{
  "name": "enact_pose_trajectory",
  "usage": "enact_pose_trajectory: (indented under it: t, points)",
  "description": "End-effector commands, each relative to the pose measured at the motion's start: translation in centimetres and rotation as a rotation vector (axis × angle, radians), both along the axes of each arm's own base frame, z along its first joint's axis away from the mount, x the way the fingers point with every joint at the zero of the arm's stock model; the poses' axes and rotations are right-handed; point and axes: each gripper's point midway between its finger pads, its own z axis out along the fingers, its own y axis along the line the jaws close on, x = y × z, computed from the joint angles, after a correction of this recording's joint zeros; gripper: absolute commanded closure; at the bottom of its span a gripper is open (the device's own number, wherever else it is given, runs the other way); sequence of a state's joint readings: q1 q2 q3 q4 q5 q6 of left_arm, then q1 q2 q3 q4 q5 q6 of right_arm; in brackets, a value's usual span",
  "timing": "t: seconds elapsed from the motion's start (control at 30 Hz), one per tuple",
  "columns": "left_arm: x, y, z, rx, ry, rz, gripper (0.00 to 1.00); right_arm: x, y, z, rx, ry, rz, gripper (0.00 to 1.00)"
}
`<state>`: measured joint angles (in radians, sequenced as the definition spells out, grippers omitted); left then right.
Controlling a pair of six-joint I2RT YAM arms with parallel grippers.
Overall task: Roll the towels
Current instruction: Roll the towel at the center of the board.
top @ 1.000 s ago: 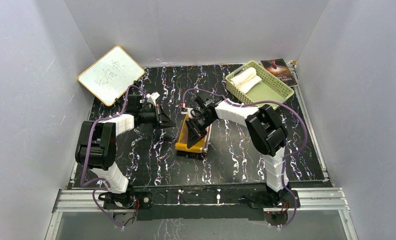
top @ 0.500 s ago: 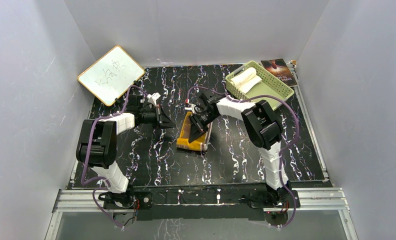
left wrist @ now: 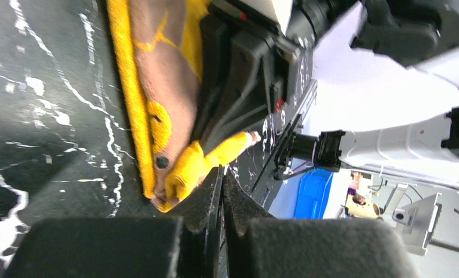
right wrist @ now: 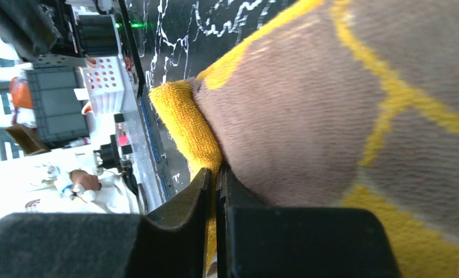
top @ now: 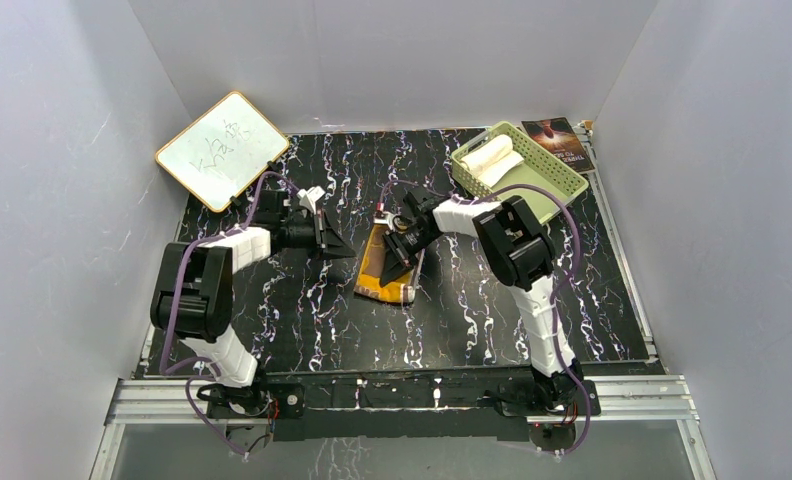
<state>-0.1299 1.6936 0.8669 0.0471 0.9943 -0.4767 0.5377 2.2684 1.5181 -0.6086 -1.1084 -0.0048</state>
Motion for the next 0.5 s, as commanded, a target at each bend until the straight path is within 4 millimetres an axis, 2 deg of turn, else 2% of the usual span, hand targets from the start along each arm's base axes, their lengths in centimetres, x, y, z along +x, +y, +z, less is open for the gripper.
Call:
enact_pose_trajectory:
  t: [0.0, 0.17, 0.3, 0.4, 0.47]
  points:
    - [-2.4, -2.1, 1.8, -0.054, -0.006, -0.064, 1.00, 2.5, -0.5, -1.6, 0.023, -0.040, -0.039, 1.00]
    - [-3.9, -4.3, 1.2, -0.089, 0.023, -0.085, 1.00, 3.1, -1.3, -3.3, -0.022, -0.057, -0.076, 1.00]
    - [-4.5, -5.2, 0.1, -0.092, 0.046, -0.084, 1.00, 3.1, -1.5, -4.0, -0.035, -0.052, -0.090, 1.00]
    - [-4.4, -5.3, -1.5, -0.068, 0.053, -0.079, 1.00, 2.9, -1.6, -4.0, -0.036, -0.048, -0.090, 1.00]
    - [-4.0, -4.9, -3.6, -0.021, 0.065, -0.064, 1.00, 2.8, -1.6, -3.9, -0.034, -0.050, -0.091, 1.00]
